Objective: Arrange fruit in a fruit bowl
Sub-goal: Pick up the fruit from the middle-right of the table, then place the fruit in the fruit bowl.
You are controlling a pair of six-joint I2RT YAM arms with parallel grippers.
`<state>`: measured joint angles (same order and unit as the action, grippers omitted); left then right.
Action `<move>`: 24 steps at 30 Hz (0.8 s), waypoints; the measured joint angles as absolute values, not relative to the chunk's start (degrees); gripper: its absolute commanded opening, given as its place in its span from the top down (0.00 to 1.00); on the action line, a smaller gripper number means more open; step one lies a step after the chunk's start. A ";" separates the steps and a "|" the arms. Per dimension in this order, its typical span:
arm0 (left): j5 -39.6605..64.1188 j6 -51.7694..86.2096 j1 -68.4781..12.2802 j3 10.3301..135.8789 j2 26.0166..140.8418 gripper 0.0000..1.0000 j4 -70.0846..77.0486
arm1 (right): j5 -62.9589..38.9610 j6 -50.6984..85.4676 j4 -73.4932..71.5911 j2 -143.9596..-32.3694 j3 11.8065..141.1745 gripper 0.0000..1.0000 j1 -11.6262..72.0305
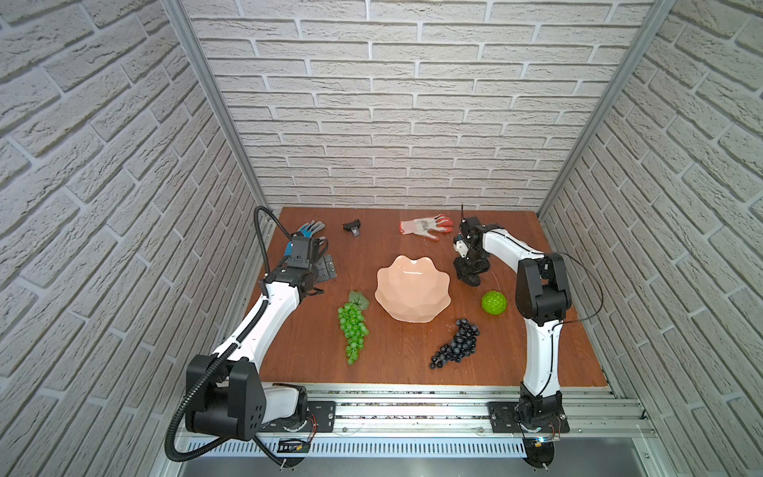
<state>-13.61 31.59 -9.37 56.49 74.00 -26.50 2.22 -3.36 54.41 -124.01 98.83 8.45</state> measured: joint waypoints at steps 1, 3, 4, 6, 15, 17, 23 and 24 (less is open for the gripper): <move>-13.58 31.70 -9.37 56.38 73.78 0.02 -26.55 | 1.89 -3.22 55.00 -123.26 99.04 0.59 8.47; -13.34 31.81 -9.37 56.31 73.56 0.02 -26.57 | 1.32 -2.98 55.77 -121.27 99.24 0.59 8.62; -13.13 31.86 -9.37 56.31 73.54 0.02 -26.57 | 1.08 -2.79 56.27 -120.07 99.35 0.59 8.80; -12.82 31.99 -9.37 56.31 73.54 0.02 -26.61 | 0.45 -2.33 56.95 -117.38 99.55 0.59 9.06; -12.78 31.97 -9.10 56.16 71.24 0.02 -27.57 | -2.68 -0.84 59.70 -108.22 102.87 0.59 14.24; -12.91 31.94 -8.99 56.14 69.95 0.02 -27.88 | -3.60 -0.30 59.75 -107.63 102.96 0.59 16.10; -13.19 31.97 -8.93 56.14 68.73 0.02 -28.88 | -5.85 1.74 59.77 -107.59 102.96 0.59 22.65; -13.19 31.97 -8.93 56.14 68.73 0.02 -29.04 | -6.17 2.17 59.64 -107.59 102.96 0.59 23.77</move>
<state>-13.19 31.97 -8.93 56.14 68.73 -29.04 -6.17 2.17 59.64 -107.59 102.96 23.77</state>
